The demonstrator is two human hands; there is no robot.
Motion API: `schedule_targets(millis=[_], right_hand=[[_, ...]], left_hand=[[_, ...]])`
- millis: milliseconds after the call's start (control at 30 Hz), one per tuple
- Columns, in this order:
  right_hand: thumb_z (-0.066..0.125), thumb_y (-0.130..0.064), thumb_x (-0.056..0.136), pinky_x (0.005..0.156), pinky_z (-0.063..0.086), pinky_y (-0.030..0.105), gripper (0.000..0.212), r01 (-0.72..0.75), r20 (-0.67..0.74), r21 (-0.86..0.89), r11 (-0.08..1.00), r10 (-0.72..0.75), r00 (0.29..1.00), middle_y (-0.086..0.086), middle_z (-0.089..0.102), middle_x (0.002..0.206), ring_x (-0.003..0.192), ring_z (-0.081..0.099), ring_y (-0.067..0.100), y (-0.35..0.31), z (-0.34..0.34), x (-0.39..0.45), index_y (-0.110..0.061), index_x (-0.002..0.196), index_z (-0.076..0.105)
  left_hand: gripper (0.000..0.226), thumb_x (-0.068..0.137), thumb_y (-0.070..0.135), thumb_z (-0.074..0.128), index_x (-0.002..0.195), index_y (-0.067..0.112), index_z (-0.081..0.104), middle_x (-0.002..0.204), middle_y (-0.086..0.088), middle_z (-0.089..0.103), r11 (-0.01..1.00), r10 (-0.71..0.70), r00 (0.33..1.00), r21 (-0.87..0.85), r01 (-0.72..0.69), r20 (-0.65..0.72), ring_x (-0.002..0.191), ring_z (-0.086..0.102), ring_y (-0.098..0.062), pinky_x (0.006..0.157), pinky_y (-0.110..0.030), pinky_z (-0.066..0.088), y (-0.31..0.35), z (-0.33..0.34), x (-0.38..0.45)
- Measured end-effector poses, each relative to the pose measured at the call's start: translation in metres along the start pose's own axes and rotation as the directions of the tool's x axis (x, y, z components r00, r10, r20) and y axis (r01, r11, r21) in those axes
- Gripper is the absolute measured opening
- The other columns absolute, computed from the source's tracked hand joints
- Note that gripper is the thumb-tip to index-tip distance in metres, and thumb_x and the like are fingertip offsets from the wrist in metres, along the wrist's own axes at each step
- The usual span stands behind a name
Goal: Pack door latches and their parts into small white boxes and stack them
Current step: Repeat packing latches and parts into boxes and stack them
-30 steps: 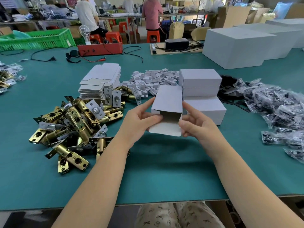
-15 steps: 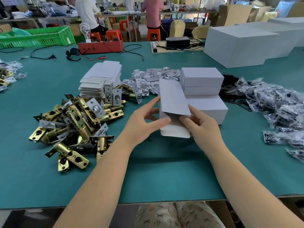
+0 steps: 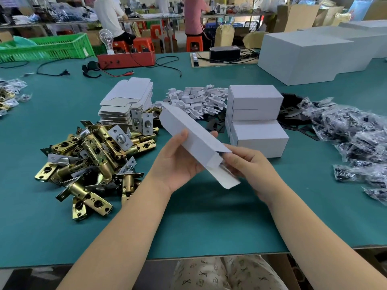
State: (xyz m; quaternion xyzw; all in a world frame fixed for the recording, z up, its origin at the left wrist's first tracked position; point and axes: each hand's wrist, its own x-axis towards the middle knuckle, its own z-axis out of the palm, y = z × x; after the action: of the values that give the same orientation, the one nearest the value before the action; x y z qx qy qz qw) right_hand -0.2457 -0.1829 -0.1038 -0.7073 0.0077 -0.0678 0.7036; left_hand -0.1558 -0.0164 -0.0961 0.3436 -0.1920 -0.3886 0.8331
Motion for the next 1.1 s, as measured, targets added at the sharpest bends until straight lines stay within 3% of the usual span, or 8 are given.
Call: schedule_targets(millis=[167,267,400,533,667,800,1000,1100], right_hand=[[0.059,-0.03,0.076,0.072,0.047,0.014,0.033,0.035,0.065,-0.087,0.996,-0.03,0.997,-0.013,0.069,0.101,0.085,0.062,0.005,-0.002,0.002,-0.001,-0.033,0.108,0.065],[0.063,-0.041,0.073,0.066,0.046,0.009,0.026,0.012,-0.036,-0.148,0.989,-0.017,0.999,-0.012,0.071,0.089,0.079,0.063,0.001,0.0,0.003,0.001,-0.036,0.098,0.067],[0.054,-0.03,0.07,0.079,0.047,0.015,0.037,0.019,-0.025,-0.108,0.994,-0.022,0.999,-0.005,0.07,0.1,0.09,0.062,0.006,0.001,0.0,0.0,-0.039,0.103,0.068],[0.055,-0.034,0.063,0.079,0.049,0.016,0.054,0.059,-0.076,-0.1,0.993,-0.067,0.995,-0.01,0.066,0.104,0.094,0.059,0.003,0.005,0.0,0.001,-0.037,0.117,0.058],[0.063,-0.034,0.065,0.088,0.053,0.039,0.032,0.073,-0.273,-0.137,0.988,-0.109,0.956,-0.01,0.064,0.1,0.099,0.06,0.016,0.008,0.001,0.003,-0.037,0.097,0.062],[0.062,-0.04,0.059,0.093,0.049,0.047,0.025,0.133,-0.282,-0.277,0.952,-0.213,0.935,-0.028,0.06,0.105,0.115,0.051,0.008,0.004,0.005,-0.001,-0.048,0.082,0.066],[0.066,-0.049,0.06,0.083,0.044,0.016,0.031,0.198,-0.271,-0.316,0.928,-0.288,0.918,-0.022,0.063,0.101,0.103,0.055,0.003,0.002,0.004,-0.004,-0.046,0.09,0.059],[0.07,-0.049,0.058,0.082,0.047,0.017,0.039,0.186,-0.243,-0.298,0.936,-0.263,0.934,-0.023,0.061,0.097,0.097,0.056,0.007,0.002,0.001,-0.003,-0.049,0.093,0.053]], left_hand=[[0.081,0.043,0.034,0.097,0.11,0.012,0.058,0.105,-0.011,0.068,0.997,0.073,0.992,-0.021,-0.076,-0.104,0.095,0.066,-0.024,0.067,-0.035,0.058,0.007,0.0,-0.001],[0.084,0.041,0.031,0.098,0.113,0.01,0.058,0.109,-0.011,0.067,0.997,0.057,0.992,0.06,-0.051,-0.111,0.1,0.064,-0.026,0.066,-0.035,0.058,0.006,0.003,-0.001],[0.092,0.042,0.03,0.098,0.12,0.007,0.054,0.112,-0.011,0.065,0.994,0.063,0.993,0.097,-0.053,-0.101,0.103,0.062,-0.025,0.07,-0.035,0.058,0.003,0.006,0.0],[0.071,0.046,0.016,0.096,0.108,0.01,0.061,0.101,-0.009,0.069,0.993,0.112,0.99,0.055,-0.108,-0.085,0.097,0.067,-0.022,0.072,-0.034,0.058,0.003,0.004,-0.001],[0.037,0.06,0.004,0.073,0.095,0.016,0.075,0.098,-0.007,0.071,0.987,0.154,0.986,0.057,-0.151,-0.067,0.096,0.068,-0.021,0.073,-0.032,0.059,0.002,0.003,0.0],[0.038,0.071,-0.005,0.065,0.096,0.02,0.077,0.101,-0.005,0.072,0.964,0.16,0.987,0.214,-0.158,0.008,0.101,0.067,-0.022,0.082,-0.035,0.058,-0.001,0.003,-0.002],[0.038,0.068,0.006,0.069,0.103,0.018,0.074,0.106,-0.008,0.072,0.948,0.088,0.995,0.303,-0.1,0.054,0.102,0.068,-0.024,0.08,-0.035,0.058,-0.001,0.004,-0.005],[0.041,0.067,0.004,0.071,0.106,0.015,0.071,0.104,-0.009,0.072,0.938,0.06,0.997,0.339,-0.076,0.055,0.101,0.068,-0.026,0.079,-0.035,0.059,0.002,0.003,-0.008]])
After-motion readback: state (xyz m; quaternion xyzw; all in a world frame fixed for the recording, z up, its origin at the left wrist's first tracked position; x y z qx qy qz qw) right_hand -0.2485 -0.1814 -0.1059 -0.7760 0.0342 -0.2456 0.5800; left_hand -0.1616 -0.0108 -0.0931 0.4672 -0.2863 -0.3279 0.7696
